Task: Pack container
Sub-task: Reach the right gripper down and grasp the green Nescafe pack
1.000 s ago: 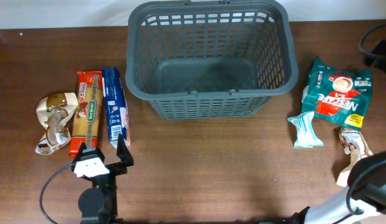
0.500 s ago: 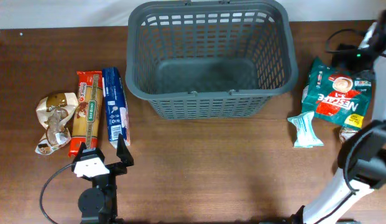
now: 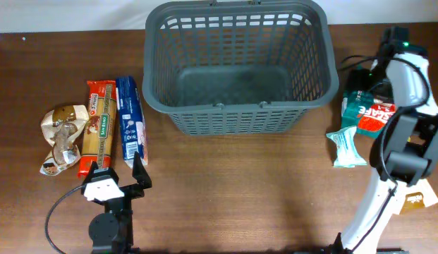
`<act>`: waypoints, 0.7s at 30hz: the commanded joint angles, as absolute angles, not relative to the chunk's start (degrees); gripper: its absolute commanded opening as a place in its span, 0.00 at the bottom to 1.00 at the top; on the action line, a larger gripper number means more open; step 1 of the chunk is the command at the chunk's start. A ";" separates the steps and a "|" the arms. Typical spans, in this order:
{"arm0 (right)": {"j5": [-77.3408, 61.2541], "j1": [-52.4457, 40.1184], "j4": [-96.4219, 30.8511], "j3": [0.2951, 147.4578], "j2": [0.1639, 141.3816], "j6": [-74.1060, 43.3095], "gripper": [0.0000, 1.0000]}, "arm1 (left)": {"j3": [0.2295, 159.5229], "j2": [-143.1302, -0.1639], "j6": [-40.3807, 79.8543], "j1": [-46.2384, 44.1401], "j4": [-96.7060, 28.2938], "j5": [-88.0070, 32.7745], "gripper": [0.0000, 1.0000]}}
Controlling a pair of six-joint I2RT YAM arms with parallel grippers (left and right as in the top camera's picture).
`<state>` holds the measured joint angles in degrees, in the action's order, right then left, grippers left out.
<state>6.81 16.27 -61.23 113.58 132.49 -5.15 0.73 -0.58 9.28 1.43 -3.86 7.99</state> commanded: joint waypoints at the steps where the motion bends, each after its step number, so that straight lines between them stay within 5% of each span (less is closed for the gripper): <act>1: 7.79 13.37 -62.04 113.47 138.91 -5.58 0.99 | 0.49 -0.30 9.17 1.17 -3.90 8.43 0.99; 21: 7.07 10.98 -64.27 115.50 140.07 -6.02 0.99 | 0.49 -0.30 9.17 1.17 -3.90 8.43 0.99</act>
